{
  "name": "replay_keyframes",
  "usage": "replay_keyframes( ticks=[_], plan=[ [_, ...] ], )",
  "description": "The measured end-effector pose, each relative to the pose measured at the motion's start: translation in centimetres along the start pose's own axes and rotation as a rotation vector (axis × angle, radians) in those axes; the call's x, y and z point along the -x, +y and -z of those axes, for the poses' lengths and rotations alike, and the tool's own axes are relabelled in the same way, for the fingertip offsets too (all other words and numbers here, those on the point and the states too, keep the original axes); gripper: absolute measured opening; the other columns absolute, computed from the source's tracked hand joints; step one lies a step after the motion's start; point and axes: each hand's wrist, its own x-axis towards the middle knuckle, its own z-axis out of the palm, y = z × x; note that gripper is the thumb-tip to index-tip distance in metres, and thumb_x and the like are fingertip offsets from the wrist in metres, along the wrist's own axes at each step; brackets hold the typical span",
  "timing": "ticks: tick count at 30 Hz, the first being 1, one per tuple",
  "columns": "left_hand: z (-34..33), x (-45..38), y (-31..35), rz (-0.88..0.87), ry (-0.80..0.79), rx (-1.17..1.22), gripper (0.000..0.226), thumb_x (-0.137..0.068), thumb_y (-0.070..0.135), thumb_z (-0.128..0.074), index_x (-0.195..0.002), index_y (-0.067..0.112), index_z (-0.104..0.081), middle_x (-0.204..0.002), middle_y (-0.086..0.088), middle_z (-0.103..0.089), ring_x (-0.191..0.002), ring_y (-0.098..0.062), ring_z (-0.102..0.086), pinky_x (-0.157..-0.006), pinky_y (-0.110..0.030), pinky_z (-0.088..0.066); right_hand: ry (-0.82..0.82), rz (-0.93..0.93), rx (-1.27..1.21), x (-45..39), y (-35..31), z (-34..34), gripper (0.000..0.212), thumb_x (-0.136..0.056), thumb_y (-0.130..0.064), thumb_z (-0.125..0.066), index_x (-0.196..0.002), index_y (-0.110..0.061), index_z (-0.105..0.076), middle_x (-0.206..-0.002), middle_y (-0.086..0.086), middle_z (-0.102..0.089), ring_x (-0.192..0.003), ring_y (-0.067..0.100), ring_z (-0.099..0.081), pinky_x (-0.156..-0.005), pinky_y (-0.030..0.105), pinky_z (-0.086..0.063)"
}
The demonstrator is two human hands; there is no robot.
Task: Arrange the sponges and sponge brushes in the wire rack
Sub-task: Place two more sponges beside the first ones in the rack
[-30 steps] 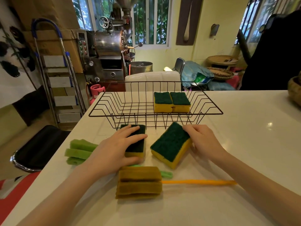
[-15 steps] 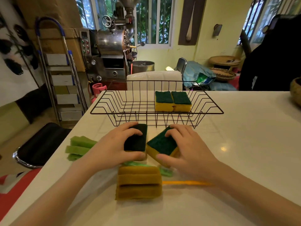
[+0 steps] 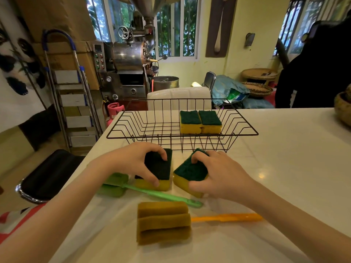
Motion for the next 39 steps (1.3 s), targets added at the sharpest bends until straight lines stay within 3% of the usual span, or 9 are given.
replay_keyframes(
  ticks=[6,11,14,18,21,24,27,32,39],
  plan=[
    [0.9,-0.1,-0.4,-0.083,0.061,-0.019,0.05,-0.057,0.039,-0.08,-0.098,0.044,-0.051,-0.113,0.015,-0.048,-0.104,-0.008,-0.044,-0.076,-0.019,-0.045,0.043,0.034,-0.09,-0.4,0.5,0.7,0.052,-0.063,-0.05,-0.061,-0.11,-0.034,-0.046,-0.113,-0.002,-0.05,-0.103,0.016,-0.044,-0.079,0.032,-0.05],
    [2.2,1.4,0.3,-0.147,0.085,0.136,0.051,-0.05,0.045,-0.078,-0.096,0.044,-0.056,-0.112,0.016,-0.053,-0.109,-0.006,-0.049,-0.09,-0.032,-0.051,0.019,0.177,-0.253,-0.1,1.6,2.4,0.043,-0.061,-0.044,-0.066,-0.101,-0.038,-0.052,-0.105,-0.013,-0.054,-0.098,0.009,-0.05,-0.081,0.033,-0.05],
    [3.7,2.3,1.4,-0.204,0.097,0.191,0.052,-0.048,0.046,-0.077,-0.096,0.044,-0.057,-0.115,0.016,-0.053,-0.11,-0.002,-0.05,-0.094,-0.029,-0.05,0.081,0.246,-0.374,0.3,2.0,3.9,0.04,-0.059,-0.04,-0.069,-0.097,-0.038,-0.055,-0.106,-0.017,-0.056,-0.099,0.002,-0.051,-0.081,0.024,-0.049],
    [7.1,1.9,2.2,-0.247,0.173,0.218,0.054,-0.045,0.047,-0.075,-0.096,0.042,-0.057,-0.118,0.018,-0.052,-0.11,0.005,-0.049,-0.089,-0.014,-0.048,0.174,0.308,-0.505,-0.3,2.2,6.7,0.043,-0.055,-0.037,-0.071,-0.095,-0.038,-0.057,-0.11,-0.016,-0.057,-0.105,-0.003,-0.049,-0.079,0.008,-0.045],
    [9.0,0.7,2.1,-0.227,0.24,0.171,0.056,-0.044,0.051,-0.074,-0.097,0.045,-0.056,-0.12,0.015,-0.049,-0.11,-0.004,-0.05,-0.085,-0.017,-0.052,0.24,0.312,-0.541,-1.9,2.4,8.1,0.042,-0.059,-0.027,-0.075,-0.095,-0.038,-0.055,-0.111,-0.015,-0.055,-0.104,-0.004,-0.05,-0.076,0.002,-0.044],
    [10.1,-1.0,1.6,-0.193,0.282,0.172,0.058,-0.044,0.053,-0.073,-0.098,0.042,-0.055,-0.119,0.007,-0.051,-0.107,-0.012,-0.054,-0.08,-0.03,-0.057,0.274,0.288,-0.611,-4.4,2.6,8.9,0.037,-0.061,-0.026,-0.065,-0.092,-0.041,-0.05,-0.108,-0.015,-0.052,-0.101,-0.004,-0.05,-0.071,0.008,-0.049],
    [10.9,-3.3,0.7,-0.146,0.3,0.147,0.059,-0.049,0.047,-0.081,-0.1,0.038,-0.054,-0.118,0.004,-0.05,-0.107,-0.016,-0.053,-0.081,-0.035,-0.057,0.286,0.269,-0.667,-7.5,2.6,9.4,0.042,-0.059,-0.024,-0.062,-0.095,-0.039,-0.047,-0.106,-0.013,-0.051,-0.103,0.004,-0.05,-0.077,0.02,-0.051],
    [10.3,-7.7,-2.5,-0.066,0.297,0.059,0.055,-0.06,0.029,-0.08,-0.106,0.034,-0.05,-0.116,0.003,-0.049,-0.104,-0.017,-0.052,-0.078,-0.027,-0.053,0.239,0.259,-0.685,-12.9,2.4,9.2,0.055,-0.056,-0.023,-0.065,-0.106,-0.027,-0.042,-0.101,-0.016,-0.046,-0.1,0.007,-0.049,-0.079,0.02,-0.05],
    [10.2,-13.5,-7.3,-0.01,0.174,-0.072,0.064,-0.057,0.032,-0.081,-0.112,0.025,-0.05,-0.108,0.005,-0.056,-0.1,-0.015,-0.053,-0.08,-0.028,-0.046,0.126,0.25,-0.577,-21.0,2.5,7.3,0.073,-0.061,-0.019,-0.082,-0.119,-0.02,-0.038,-0.12,-0.001,-0.042,-0.112,0.017,-0.045,-0.088,0.028,-0.048]
  ],
)
